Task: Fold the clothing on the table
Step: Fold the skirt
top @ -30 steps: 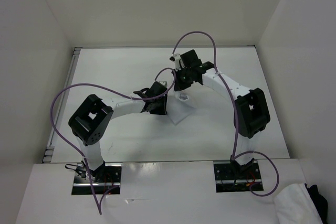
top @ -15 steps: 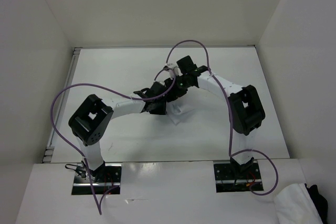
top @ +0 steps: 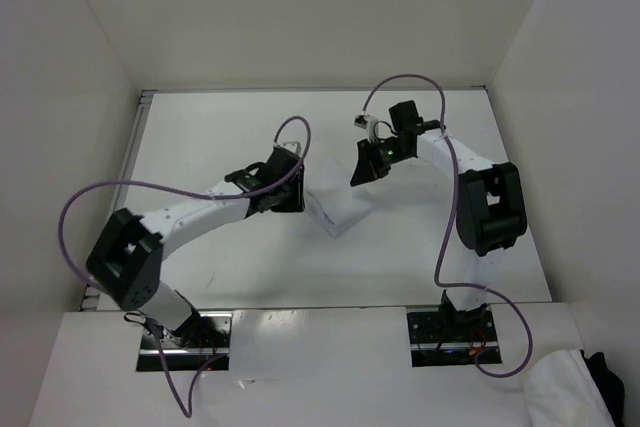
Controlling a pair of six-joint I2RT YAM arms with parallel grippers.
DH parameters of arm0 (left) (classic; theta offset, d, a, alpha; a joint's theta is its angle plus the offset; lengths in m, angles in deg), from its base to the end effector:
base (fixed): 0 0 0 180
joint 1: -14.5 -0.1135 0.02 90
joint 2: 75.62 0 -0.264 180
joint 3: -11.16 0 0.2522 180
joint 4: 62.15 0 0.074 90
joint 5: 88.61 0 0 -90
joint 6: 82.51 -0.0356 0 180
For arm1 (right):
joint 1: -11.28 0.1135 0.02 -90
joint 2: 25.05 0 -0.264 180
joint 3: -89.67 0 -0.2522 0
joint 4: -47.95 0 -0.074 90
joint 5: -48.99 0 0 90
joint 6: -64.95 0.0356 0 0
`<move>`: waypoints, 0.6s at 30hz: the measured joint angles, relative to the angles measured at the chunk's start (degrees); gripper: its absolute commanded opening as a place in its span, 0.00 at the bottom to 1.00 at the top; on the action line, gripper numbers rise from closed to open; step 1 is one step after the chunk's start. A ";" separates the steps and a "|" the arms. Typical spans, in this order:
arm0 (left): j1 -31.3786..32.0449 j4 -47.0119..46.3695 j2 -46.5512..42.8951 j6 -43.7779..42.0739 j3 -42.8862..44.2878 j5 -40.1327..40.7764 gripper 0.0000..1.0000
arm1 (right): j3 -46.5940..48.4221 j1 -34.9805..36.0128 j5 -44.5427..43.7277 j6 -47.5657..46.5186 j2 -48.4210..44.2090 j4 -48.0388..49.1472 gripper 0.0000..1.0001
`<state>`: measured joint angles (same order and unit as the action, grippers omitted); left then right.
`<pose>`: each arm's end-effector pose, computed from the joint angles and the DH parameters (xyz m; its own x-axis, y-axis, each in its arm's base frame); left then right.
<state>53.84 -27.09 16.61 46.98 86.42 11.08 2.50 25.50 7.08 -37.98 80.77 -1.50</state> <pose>0.2657 -0.2100 0.2177 -0.8170 -0.1409 -0.5592 0.0327 0.9568 -0.2889 0.3647 0.1198 0.2241 -0.7262 -0.3382 -0.5986 -0.6775 0.4999 0.5395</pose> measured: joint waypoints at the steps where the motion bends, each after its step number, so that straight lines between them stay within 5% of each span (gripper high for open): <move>1: 0.00 0.52 -3.48 0.07 -0.02 0.31 0.45 | -1.25 -0.02 0.07 -0.57 -0.33 -0.46 0.01; 8: -3.04 -7.28 -17.68 -0.07 0.13 -3.80 0.35 | -6.73 3.08 2.80 -2.67 0.63 -2.80 0.00; 18: -4.63 -12.59 1.60 0.09 2.60 -9.09 0.33 | -6.73 8.94 4.22 -3.45 10.01 -2.69 0.00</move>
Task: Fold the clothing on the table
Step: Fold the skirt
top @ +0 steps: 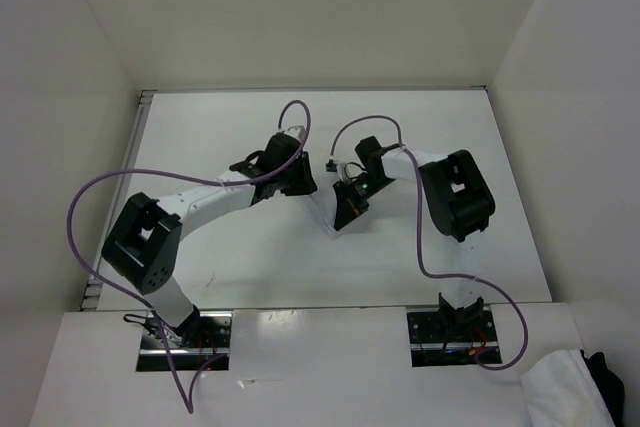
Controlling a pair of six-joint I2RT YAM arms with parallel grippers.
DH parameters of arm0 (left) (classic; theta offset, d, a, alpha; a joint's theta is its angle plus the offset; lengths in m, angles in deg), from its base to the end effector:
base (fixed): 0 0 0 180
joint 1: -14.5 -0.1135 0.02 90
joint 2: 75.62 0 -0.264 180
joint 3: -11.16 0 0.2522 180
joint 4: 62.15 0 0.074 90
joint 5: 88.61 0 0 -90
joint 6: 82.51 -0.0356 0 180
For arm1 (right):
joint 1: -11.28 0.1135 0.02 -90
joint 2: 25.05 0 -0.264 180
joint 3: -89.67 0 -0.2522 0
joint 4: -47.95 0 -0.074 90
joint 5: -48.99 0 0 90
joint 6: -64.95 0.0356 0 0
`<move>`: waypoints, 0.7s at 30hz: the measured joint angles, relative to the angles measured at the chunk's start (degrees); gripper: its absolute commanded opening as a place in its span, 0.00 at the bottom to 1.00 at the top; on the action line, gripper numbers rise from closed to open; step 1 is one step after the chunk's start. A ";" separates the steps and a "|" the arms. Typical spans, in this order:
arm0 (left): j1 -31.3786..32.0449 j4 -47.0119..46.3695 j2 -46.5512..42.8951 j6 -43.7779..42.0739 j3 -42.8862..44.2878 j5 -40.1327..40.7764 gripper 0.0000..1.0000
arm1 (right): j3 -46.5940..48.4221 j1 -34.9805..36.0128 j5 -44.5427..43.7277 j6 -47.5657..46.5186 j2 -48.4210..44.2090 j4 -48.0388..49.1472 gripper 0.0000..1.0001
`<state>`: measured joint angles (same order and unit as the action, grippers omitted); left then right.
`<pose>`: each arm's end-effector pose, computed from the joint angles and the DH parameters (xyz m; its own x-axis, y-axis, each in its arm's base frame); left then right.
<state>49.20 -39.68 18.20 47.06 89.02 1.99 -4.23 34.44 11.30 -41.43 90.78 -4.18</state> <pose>0.3011 -0.2080 0.2394 -0.7522 -0.2539 -0.6080 0.1081 0.8627 -0.4940 0.3269 0.1705 0.1313 -0.7763 -0.5196 -0.3568 -0.5862 0.3872 0.7116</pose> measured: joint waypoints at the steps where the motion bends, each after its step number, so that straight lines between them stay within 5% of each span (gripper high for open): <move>1: -0.02 -0.24 0.83 0.09 0.04 -0.20 0.33 | 0.00 0.55 -0.22 0.00 0.61 0.00 0.00; 13: -0.17 -6.47 3.50 4.04 0.87 -4.44 0.32 | -1.27 1.64 -1.81 -0.24 0.76 0.68 0.00; 18: 0.59 -9.29 3.54 5.42 -0.04 -7.39 0.07 | -1.95 -7.30 2.73 -1.75 -4.61 -0.07 0.00; 21: 1.14 -10.14 4.90 5.84 0.00 -9.38 0.02 | -1.73 -15.67 5.66 -3.58 -8.07 -0.57 0.00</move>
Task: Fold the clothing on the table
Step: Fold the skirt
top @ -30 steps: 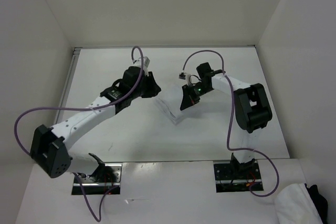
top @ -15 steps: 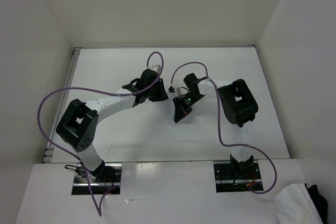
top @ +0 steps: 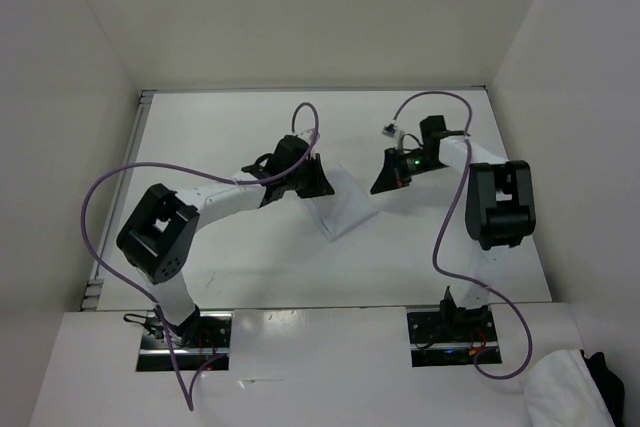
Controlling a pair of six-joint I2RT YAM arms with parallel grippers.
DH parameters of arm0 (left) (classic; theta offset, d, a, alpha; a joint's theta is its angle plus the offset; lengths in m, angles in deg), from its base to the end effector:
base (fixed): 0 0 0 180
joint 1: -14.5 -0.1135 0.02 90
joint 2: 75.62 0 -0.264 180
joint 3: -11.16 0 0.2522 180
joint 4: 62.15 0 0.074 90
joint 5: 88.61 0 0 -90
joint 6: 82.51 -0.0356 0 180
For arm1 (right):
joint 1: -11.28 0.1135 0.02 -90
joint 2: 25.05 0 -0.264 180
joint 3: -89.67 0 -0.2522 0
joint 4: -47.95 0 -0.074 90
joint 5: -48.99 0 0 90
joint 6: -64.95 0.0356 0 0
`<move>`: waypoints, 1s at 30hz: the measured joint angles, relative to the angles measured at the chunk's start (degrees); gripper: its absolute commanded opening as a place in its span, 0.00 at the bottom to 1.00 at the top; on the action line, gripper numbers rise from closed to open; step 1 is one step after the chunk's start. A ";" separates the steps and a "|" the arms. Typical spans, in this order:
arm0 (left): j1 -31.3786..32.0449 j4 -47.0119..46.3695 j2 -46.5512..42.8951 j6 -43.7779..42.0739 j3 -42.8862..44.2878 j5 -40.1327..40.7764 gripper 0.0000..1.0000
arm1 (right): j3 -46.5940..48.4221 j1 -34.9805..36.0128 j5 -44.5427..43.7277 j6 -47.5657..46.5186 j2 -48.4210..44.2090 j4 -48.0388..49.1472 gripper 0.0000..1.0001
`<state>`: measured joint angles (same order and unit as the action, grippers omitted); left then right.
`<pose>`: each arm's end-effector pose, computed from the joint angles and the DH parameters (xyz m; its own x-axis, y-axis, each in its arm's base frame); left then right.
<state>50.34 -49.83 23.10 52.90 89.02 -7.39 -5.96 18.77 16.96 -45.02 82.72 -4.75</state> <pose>0.3106 -0.2310 0.2249 -0.7973 -0.2923 -0.5281 0.1630 0.7381 -0.6547 0.3474 0.0761 0.1746 -0.8120 -0.2894 -0.5068 -0.5835 0.4261 0.6914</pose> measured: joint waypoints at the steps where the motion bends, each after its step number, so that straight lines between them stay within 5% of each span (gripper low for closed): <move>1: 0.02 -0.04 0.83 0.04 0.00 -1.07 0.02 | 0.13 -2.97 0.79 -0.79 -0.68 -0.28 0.00; 5: -1.09 1.92 5.18 -0.07 1.01 -3.13 0.02 | 0.22 -9.05 2.91 -2.47 -1.01 -1.57 0.00; 12: -3.08 9.66 15.61 0.22 8.61 -6.45 0.00 | 0.20 -8.59 4.57 -3.30 0.17 -2.91 0.00; 20: -4.55 11.41 8.61 1.57 -0.61 -6.67 0.06 | 0.24 -6.19 4.72 -4.24 2.36 -3.61 0.00; 30: -4.39 15.37 -7.41 1.27 -4.94 -3.82 0.19 | 4.04 10.67 1.22 -6.62 9.20 -7.50 0.00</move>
<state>45.94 -34.46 15.69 54.17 84.08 -11.21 -1.91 29.44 18.19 -51.64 91.92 -12.25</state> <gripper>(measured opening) 0.177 0.001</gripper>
